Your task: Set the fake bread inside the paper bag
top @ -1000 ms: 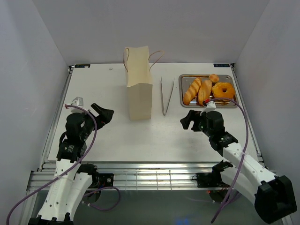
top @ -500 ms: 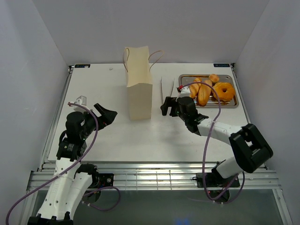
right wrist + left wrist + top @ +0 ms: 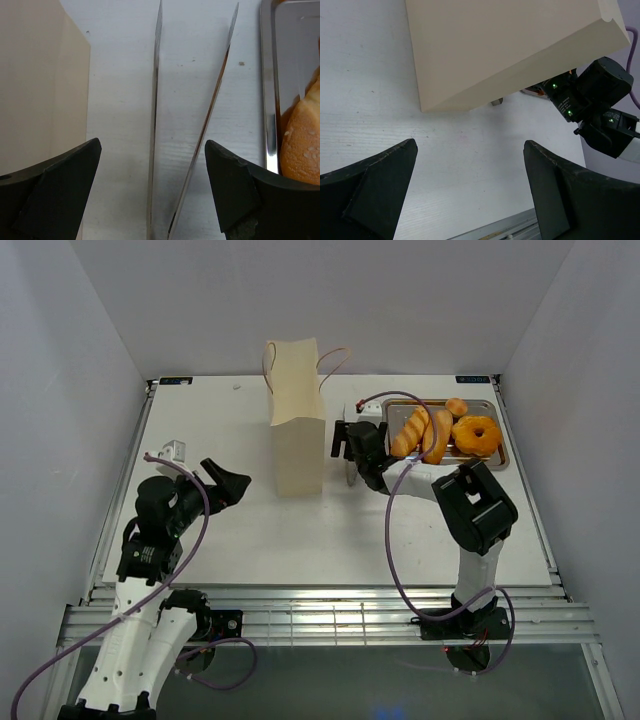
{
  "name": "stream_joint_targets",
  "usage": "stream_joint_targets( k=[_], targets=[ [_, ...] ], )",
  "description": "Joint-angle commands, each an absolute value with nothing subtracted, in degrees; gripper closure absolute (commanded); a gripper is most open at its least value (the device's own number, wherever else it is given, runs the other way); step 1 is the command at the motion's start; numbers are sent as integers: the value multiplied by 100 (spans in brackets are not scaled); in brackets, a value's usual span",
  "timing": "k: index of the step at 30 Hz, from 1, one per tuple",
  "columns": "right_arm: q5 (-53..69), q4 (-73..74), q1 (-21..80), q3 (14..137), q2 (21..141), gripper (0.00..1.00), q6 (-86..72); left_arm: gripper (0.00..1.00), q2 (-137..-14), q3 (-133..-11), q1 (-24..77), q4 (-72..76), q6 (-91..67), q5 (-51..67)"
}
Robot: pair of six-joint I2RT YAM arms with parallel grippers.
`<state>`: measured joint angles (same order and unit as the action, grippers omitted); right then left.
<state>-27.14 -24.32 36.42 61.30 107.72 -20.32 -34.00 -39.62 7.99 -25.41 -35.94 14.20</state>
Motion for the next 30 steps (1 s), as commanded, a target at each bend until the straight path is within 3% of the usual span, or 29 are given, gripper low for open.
stream_joint_targets(
  k=[1, 15, 24, 29, 30],
  targets=[
    [-3190, -2260, 3691, 6696, 11020, 10, -1907, 2, -3401, -4262, 791, -2566, -3507, 1503],
    [-3735, -1538, 3683, 7154, 11399, 10, -2250, 2, -3612, -4728, 791, -2584, -3472, 1406],
    [-3147, -1275, 3560, 7479, 11856, 10, -2399, 2, -3568, -4764, 791, -2619, -3516, 1441],
    [-3172, -1275, 3542, 7725, 12120, 0, -2303, 2, -3542, -4843, 800, -2698, -3472, 1380],
    [-3164, -1179, 3525, 7752, 12155, 5, -2320, 2, -3542, -4869, 791, -2716, -3454, 1371]
  ],
)
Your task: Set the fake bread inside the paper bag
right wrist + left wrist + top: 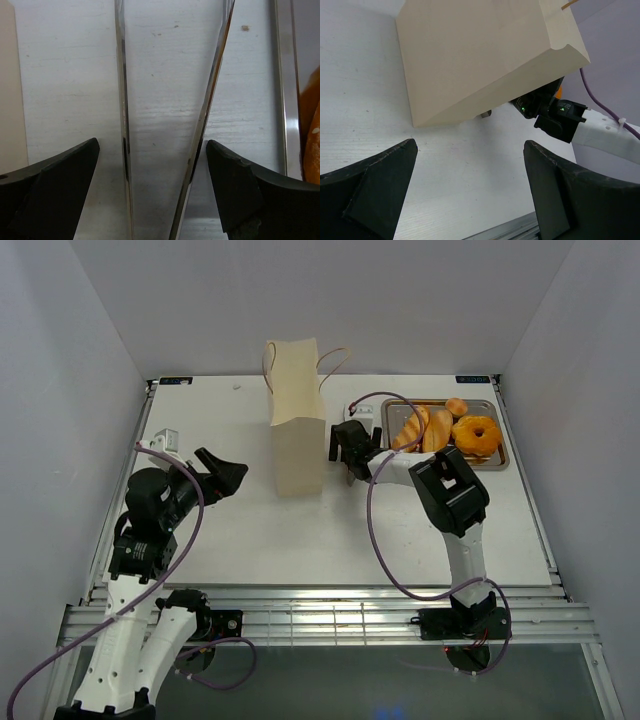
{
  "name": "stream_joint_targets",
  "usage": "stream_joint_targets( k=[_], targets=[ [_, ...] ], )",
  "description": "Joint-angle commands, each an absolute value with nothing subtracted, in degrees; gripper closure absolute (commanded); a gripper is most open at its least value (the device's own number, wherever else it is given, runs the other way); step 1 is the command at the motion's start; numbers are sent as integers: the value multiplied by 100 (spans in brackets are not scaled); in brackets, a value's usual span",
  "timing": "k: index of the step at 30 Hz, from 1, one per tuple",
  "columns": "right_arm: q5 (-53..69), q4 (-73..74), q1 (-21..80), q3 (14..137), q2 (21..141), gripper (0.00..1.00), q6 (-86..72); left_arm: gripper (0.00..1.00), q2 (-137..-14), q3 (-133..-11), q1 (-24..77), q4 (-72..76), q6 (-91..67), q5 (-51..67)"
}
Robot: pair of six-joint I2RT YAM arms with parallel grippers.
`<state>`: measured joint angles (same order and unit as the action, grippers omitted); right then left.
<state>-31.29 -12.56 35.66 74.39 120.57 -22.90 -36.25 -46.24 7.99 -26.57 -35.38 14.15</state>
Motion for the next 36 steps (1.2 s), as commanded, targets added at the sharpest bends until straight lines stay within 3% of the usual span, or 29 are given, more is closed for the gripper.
stream_joint_targets(
  k=[1, 5, 6, 8, 9, 10, 18, 21, 28, 36],
  targets=[
    [-3173, -1178, 3516, 7752, 12147, 7, -2312, 2, -3533, -4878, 791, -2733, -3454, 1362],
    [-3243, -976, 3507, 7664, 12094, 24, -2416, 2, -3507, -4896, 791, -2768, -3454, 1362],
    [-3252, -915, 3507, 7612, 12042, 34, -2434, 2, -3498, -4896, 791, -2769, -3454, 1362],
    [-3217, -809, 3489, 7524, 11980, 42, -2469, 2, -3472, -4878, 791, -2768, -3489, 1388],
    [-3165, -756, 3489, 7489, 11936, 56, -2522, 2, -3463, -4869, 791, -2760, -3498, 1406],
    [-3147, -704, 3481, 7393, 11909, 62, -2540, 2, -3463, -4860, 791, -2760, -3515, 1424],
    [-2945, -1221, 3489, 6329, 11207, 75, -2514, 2, -3463, -4887, 791, -2751, -3586, 1529],
    [-2814, -1466, 3489, 5977, 11014, 92, -2426, 2, -3489, -4904, 791, -2760, -3586, 1529],
    [-1918, -1486, 3332, 5485, 10232, 92, -2531, 4, -3629, -5159, 791, -2821, -3577, 1643],
    [727, -1108, 2611, 4870, 8412, 92, -3391, 9, -4393, -6151, 791, -3163, -3191, 1758]
  ],
)
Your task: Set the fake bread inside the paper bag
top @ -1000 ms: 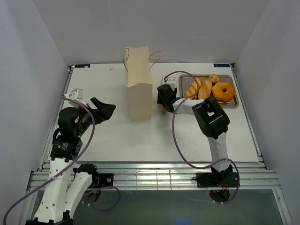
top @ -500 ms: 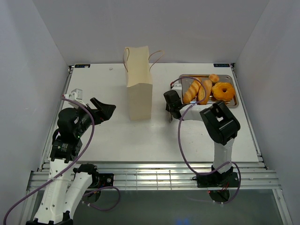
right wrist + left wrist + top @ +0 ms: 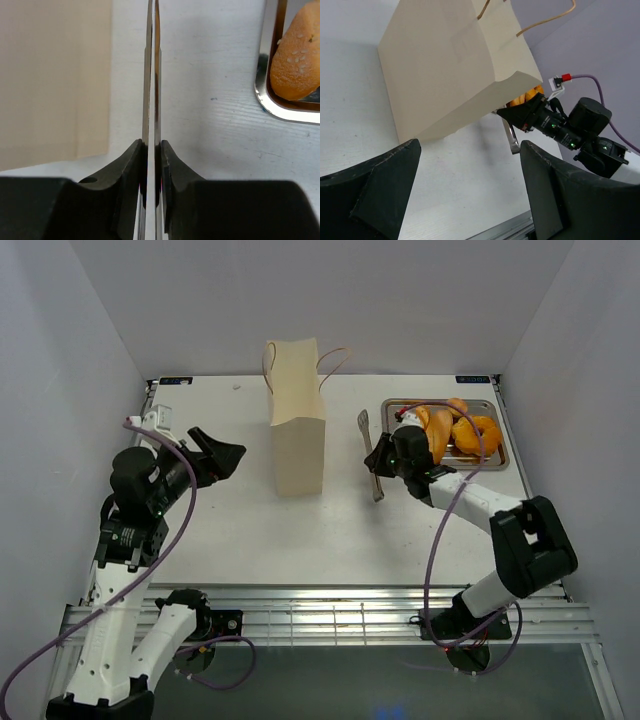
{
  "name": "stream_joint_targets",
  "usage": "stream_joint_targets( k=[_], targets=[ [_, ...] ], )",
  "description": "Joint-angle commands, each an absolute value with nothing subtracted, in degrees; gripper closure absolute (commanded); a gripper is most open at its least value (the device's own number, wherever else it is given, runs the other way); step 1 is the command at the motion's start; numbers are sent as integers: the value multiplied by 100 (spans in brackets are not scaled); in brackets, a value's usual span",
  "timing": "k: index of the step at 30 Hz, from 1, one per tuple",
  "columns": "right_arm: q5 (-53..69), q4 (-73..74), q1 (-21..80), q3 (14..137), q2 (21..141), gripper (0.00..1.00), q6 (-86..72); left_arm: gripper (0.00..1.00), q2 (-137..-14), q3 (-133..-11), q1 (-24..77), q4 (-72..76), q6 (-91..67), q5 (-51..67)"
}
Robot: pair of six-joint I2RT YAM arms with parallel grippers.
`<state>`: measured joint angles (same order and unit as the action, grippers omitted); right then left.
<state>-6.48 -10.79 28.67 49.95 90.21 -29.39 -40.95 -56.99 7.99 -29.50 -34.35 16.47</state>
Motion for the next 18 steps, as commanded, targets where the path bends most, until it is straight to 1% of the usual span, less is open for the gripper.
stream_joint_targets(
  k=[1, 2, 3, 5, 6, 7, 9, 10, 13, 16, 18],
  targets=[
    [938, -1038, 2410, 4800, 8281, 92, -3488, 9, -4516, -6309, 791, -3225, -3147, 1758],
    [1236, -994, 2286, 4764, 8114, 92, -3559, 9, -4631, -6589, 791, -3269, -3094, 1758],
    [1944, -984, 2033, 4738, 8069, 91, -3699, 9, -4841, -6722, 791, -3322, -3076, 1784],
    [2494, -871, 1812, 4685, 7937, 87, -3866, 9, -5018, -7073, 791, -3331, -3085, 1854],
    [2809, -879, 1645, 4615, 7876, 87, -3911, 9, -5184, -7180, 791, -3331, -3094, 1863],
    [2882, -879, 1583, 4553, 7779, 86, -3972, 9, -5255, -7276, 791, -3331, -3111, 1898],
    [2988, -870, 1416, 4351, 7516, 79, -3999, 9, -5387, -7532, 791, -3331, -3190, 1925],
    [3023, -853, 1363, 4290, 7428, 77, -4008, 9, -5501, -7611, 791, -3331, -3217, 1942],
    [3102, -756, 1152, 4122, 7155, 76, -3990, 9, -5738, -7874, 791, -3331, -3217, 2039],
    [3146, -625, 1020, 4087, 7014, 73, -3938, 9, -5993, -8112, 791, -3384, -3094, 2083],
    [3164, -537, 976, 4113, 6944, 70, -3885, 7, -6117, -8200, 791, -3454, -3041, 2083]
  ],
)
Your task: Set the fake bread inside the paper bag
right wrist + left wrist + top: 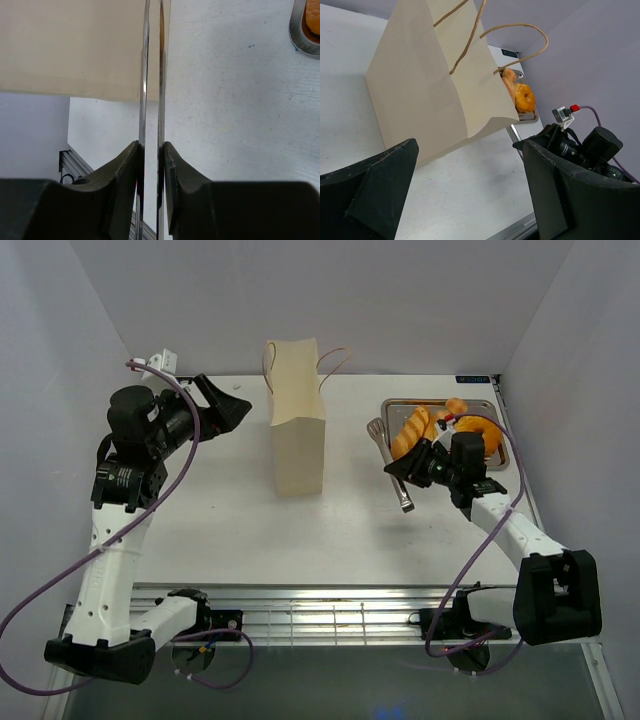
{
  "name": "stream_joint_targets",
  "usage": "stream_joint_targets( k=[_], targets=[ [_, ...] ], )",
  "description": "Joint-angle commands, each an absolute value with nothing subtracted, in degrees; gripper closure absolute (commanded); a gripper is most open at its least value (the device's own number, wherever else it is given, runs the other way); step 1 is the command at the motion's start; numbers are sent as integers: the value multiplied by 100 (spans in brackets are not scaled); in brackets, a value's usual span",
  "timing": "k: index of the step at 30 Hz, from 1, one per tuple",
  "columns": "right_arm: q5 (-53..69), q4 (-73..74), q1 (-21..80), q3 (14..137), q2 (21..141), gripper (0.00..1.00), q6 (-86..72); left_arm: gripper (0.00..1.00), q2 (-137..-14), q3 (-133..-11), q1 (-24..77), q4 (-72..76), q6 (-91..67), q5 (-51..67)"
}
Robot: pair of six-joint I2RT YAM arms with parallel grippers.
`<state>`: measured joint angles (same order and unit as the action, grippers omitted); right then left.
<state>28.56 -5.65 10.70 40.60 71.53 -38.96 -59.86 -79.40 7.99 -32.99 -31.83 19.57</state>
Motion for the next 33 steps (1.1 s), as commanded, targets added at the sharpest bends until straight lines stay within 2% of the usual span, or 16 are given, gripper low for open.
stream_joint_targets(
  k=[1, 6, 11, 14, 19, 33],
  targets=[
    [3129, -397, 976, 4131, 6909, 68, -3850, 4, -6178, -8296, 791, -3480, -2954, 2100],
    [2664, 270, 923, 4420, 6706, 64, -3429, 2, -6617, -8683, 791, -3630, -2664, 2030],
    [2180, 956, 695, 4728, 6381, 61, -3208, 2, -7267, -9658, 791, -3753, -2365, 2109],
    [2425, 1230, 256, 4982, 6346, 61, -3094, 2, -7812, -10184, 791, -3841, -2329, 2399],
    [2829, 1503, -483, 5185, 6345, 64, -2997, 2, -8374, -10336, 887, -3613, -2426, 2689],
    [3182, 1960, -2038, 5168, 6372, 62, -2936, 3, -9307, -10968, 1160, -3393, -2408, 2338]
  ],
)
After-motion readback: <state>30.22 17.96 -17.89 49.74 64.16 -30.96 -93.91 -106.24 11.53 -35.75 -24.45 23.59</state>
